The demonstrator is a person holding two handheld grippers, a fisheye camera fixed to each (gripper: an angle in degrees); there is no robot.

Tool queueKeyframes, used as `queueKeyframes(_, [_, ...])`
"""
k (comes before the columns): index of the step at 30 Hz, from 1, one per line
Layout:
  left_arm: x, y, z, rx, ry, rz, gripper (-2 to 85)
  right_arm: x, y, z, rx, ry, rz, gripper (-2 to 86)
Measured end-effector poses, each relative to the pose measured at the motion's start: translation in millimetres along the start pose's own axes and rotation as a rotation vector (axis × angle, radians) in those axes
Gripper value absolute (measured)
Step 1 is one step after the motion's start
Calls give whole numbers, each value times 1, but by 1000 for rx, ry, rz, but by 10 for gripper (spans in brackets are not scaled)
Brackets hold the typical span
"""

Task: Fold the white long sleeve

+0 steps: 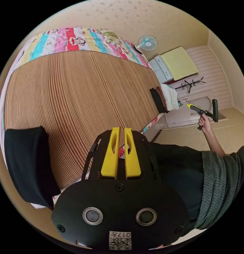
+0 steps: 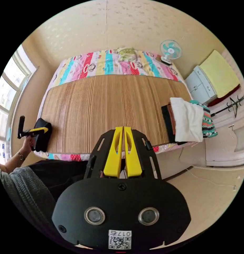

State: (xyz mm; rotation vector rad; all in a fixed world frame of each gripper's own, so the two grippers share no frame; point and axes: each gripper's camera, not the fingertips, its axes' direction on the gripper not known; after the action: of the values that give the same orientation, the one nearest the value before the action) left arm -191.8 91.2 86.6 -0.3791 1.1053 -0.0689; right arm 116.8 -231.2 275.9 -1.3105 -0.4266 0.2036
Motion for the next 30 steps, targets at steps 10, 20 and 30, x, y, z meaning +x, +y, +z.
queueKeyframes(10, [128,-39,89,198,231,200,-2,164,154,-4,488,111,368,6])
queueKeyframes(20, [228,-86,211,256,365,171,-7,253,128,130,311,140,69,11])
queueKeyframes(30, [255,-62,220,419,276,165,-4,400,82,331,-87,-67,363,81])
